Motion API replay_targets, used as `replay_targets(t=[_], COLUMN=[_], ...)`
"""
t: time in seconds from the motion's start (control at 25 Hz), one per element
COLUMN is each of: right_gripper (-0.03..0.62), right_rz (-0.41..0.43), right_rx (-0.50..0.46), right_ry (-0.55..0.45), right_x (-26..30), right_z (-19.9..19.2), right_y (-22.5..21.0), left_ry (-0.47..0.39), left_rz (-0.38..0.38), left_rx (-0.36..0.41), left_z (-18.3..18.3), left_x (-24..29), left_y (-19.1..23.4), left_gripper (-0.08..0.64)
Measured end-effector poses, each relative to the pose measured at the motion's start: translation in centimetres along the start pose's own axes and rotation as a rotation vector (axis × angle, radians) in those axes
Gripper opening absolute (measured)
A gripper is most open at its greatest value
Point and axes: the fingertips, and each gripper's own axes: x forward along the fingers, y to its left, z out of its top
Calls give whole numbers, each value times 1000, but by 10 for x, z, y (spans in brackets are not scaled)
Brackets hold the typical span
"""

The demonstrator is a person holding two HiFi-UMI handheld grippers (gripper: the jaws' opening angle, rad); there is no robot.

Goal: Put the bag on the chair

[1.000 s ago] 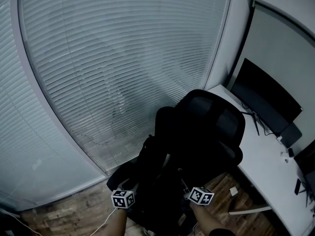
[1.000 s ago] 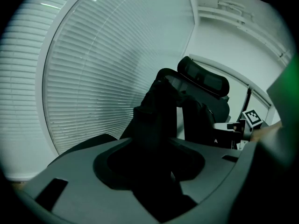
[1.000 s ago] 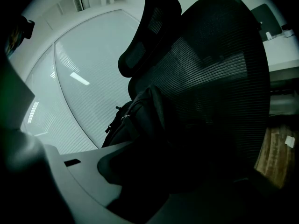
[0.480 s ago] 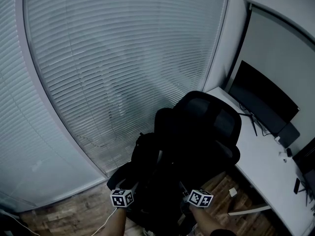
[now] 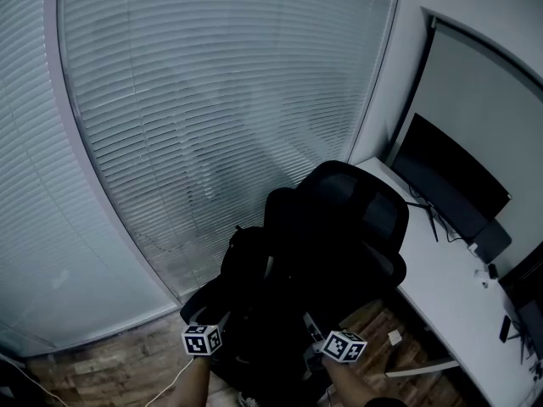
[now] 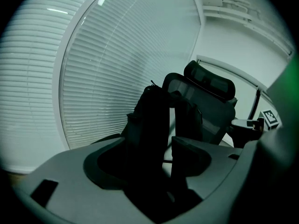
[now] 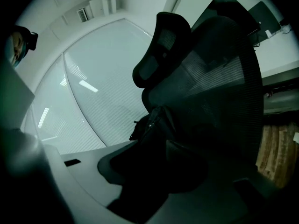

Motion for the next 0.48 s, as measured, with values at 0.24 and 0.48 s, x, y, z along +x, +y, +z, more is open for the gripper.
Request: replay_targets(t=[0.24,0.48], right_gripper=[164,164], right_rz=[75,142], right_rx=[-41,-77], right_ry=[-21,-17], right_x=[-19,-40], right_z=[22,35], right_y=[26,43], left_ry=[-101,-215], left_rz=[28,45], left_rx=[9,49], left_z=[19,39], left_x=[-38,-87], left_y=[-20,-55], left_gripper=[307,238])
